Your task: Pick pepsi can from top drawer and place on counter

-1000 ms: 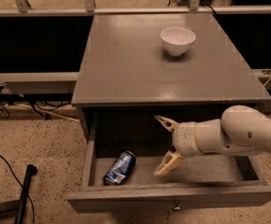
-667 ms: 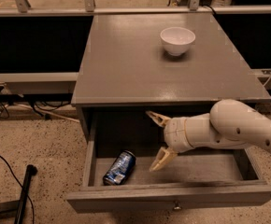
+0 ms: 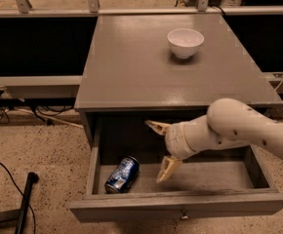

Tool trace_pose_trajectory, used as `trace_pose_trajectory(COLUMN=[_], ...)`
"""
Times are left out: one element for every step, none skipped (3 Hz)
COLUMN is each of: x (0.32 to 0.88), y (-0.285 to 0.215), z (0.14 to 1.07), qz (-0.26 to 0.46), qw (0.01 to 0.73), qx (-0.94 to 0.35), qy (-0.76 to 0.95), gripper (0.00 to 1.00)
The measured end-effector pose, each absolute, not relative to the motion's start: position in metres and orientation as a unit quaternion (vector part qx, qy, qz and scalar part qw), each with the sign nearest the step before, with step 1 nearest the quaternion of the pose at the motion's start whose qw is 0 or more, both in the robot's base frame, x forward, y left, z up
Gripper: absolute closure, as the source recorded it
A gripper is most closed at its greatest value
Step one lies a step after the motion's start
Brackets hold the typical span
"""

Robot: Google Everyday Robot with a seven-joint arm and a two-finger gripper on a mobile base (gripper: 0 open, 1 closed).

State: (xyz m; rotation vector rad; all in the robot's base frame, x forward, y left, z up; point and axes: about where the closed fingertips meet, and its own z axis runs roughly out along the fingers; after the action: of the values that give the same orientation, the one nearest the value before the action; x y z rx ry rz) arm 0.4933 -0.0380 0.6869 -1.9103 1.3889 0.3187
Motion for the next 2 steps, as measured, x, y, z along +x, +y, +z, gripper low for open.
trace_pose_trajectory(x=[0.467, 0.469], y=[0.002, 0.012], z=[0.660, 0.656], qz=[0.111, 0.102], qw=[0.250, 0.241], qx=[-0.872, -0.885], qy=[0.405, 0.384], gripper=[0.00, 0.00])
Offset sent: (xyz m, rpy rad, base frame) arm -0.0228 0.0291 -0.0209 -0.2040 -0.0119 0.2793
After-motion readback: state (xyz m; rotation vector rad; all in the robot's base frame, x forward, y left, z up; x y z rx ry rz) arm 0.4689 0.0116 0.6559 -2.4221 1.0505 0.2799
